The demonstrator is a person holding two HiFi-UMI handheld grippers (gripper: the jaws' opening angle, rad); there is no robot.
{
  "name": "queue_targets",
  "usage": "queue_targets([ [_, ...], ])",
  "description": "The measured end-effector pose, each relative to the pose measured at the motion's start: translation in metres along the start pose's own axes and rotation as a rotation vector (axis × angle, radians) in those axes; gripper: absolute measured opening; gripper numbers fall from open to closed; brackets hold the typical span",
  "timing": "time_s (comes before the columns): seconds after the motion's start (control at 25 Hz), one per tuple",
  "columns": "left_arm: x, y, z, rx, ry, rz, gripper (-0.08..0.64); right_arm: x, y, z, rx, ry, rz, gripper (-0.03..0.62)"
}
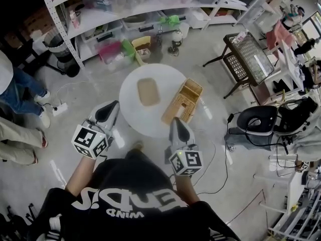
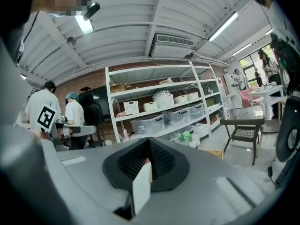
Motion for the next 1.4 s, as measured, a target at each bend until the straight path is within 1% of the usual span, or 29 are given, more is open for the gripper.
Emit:
queue_targets([
  [0.16, 0.020, 0.005, 0.010, 0.000, 0.007, 0.003, 0.002, 0.016, -0.002, -0.009, 0.002, 0.002, -0.014, 0.000],
  [0.28, 0.031, 0.004, 0.019, -0.004, 0.018, 0.006, 0.002, 0.025, -0.003, -0.014, 0.014, 0.018, -0.015, 0.000],
  [0.48, 0.053, 0.002, 0.028, -0.011, 0.087, 0.037, 0.002, 0.039, -0.006, -0.017, 0.021, 0.046, -0.010, 0.000],
  [0.64, 0.073, -0.002, 0.040, -0.002, 0.123, 0.054, 0.002, 0.052, -0.012, -0.020, 0.017, 0.077, -0.021, 0.000],
  [0.76, 0.087, 0.001, 0.049, -0.021, 0.158, 0.081, 0.002, 0.059, -0.016, -0.025, 0.032, 0.110, -0.031, 0.000],
  [0.92, 0.096, 0.001, 0.066, -0.036, 0.178, 0.093, 0.004, 0.077, -0.019, -0.023, 0.037, 0.126, -0.034, 0.000],
  [0.96, 0.099, 0.001, 0.071, -0.042, 0.182, 0.093, 0.045, 0.081, -0.019, -0.022, 0.037, 0.129, -0.032, 0.000],
  [1.04, 0.103, 0.001, 0.078, -0.053, 0.186, 0.087, 0.053, 0.088, -0.019, -0.023, 0.039, 0.135, -0.029, 0.000],
  [1.12, 0.108, 0.003, 0.086, -0.058, 0.185, 0.089, 0.084, 0.094, -0.018, -0.023, 0.042, 0.138, -0.024, 0.000],
  [1.32, 0.125, 0.017, 0.106, -0.079, 0.183, 0.110, 0.185, 0.106, -0.015, -0.025, 0.028, 0.145, -0.021, 0.000],
  [1.4, 0.131, 0.025, 0.112, -0.092, 0.182, 0.118, 0.237, 0.109, -0.014, -0.026, 0.023, 0.149, -0.021, 0.000],
])
Point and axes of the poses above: the fingertips, and each gripper's own axes: x forward along the fingers, z to its left, y out of its underside, the point moved 1 cm from there along -x, backward along the fingers, and after that the axes turned 15 degrees about y, right-handed, at the moved point
